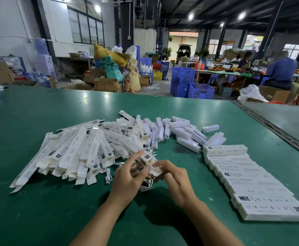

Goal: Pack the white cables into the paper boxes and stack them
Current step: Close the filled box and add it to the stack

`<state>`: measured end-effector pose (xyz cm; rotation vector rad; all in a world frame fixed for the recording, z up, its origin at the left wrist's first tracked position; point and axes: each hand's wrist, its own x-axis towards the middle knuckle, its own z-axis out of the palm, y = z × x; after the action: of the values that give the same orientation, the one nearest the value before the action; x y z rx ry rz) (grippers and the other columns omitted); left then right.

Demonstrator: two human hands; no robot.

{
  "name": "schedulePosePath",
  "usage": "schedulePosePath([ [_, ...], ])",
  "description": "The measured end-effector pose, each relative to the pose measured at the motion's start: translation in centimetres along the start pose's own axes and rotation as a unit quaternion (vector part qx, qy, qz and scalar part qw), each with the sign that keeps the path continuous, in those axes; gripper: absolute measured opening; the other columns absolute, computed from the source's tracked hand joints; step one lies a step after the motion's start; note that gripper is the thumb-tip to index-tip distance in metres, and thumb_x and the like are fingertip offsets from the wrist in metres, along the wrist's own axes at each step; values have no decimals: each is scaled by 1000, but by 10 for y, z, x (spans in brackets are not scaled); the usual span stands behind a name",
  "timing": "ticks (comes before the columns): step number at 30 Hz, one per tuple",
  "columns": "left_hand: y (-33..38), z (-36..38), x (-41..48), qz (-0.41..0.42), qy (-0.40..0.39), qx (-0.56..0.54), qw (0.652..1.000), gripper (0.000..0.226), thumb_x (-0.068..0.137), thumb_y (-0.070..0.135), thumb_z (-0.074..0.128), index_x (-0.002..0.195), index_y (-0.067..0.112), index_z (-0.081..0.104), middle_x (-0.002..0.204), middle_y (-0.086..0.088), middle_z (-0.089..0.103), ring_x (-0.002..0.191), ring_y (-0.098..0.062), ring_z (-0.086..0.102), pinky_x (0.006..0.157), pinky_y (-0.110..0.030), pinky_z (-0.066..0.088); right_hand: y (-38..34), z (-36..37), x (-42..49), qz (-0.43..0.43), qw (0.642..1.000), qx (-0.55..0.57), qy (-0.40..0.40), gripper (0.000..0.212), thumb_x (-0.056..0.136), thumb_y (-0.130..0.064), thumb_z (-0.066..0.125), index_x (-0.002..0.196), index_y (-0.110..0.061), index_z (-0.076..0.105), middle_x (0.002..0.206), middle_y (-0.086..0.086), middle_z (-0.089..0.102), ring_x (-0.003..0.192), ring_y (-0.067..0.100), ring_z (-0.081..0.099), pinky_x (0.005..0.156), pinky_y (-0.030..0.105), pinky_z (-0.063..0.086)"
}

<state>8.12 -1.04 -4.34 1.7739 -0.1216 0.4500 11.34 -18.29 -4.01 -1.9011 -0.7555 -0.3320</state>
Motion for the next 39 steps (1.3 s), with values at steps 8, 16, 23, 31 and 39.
schedulePosePath([
  [8, -1, -2, 0, 10, 8, -22, 1000, 50, 72, 54, 70, 121, 53, 60, 91, 6, 76, 89, -10, 72, 77, -22, 57, -5, 4, 1, -32, 998, -46, -14, 32, 83, -21, 44, 104, -25, 66, 71, -22, 65, 67, 1, 64, 68, 23, 52],
  [16, 2, -1, 1, 32, 19, -2, 999, 39, 72, 52, 71, 109, 49, 60, 79, 12, 74, 77, -4, 70, 67, -12, 50, -11, 5, 1, -59, 996, -72, -1, 17, 90, -25, 45, 102, -31, 54, 63, -2, 59, 54, 13, 50, 57, 36, 45],
  [23, 2, -3, 2, 31, 17, -8, 999, 38, 74, 54, 66, 111, 46, 62, 76, 14, 71, 73, -2, 66, 70, -15, 49, -6, 7, 2, -73, 990, -118, 39, 9, 93, -26, 56, 101, -21, 56, 66, -20, 43, 60, 5, 41, 58, 27, 37],
  [31, -4, -3, 4, 0, -27, -35, 999, 44, 81, 62, 63, 123, 47, 64, 97, 5, 74, 98, -15, 70, 93, -44, 55, -7, 9, 1, -72, 989, -82, 97, 26, 92, -35, 61, 113, -31, 48, 106, -23, 62, 92, -7, 58, 81, 9, 44],
  [39, -4, -2, 5, 5, -14, -37, 999, 38, 83, 60, 58, 119, 51, 65, 97, 8, 72, 97, -14, 68, 94, -45, 55, -2, 13, 4, -146, 968, -133, 154, 13, 84, -15, 72, 96, -19, 68, 100, -4, 71, 86, 1, 63, 75, 17, 52],
])
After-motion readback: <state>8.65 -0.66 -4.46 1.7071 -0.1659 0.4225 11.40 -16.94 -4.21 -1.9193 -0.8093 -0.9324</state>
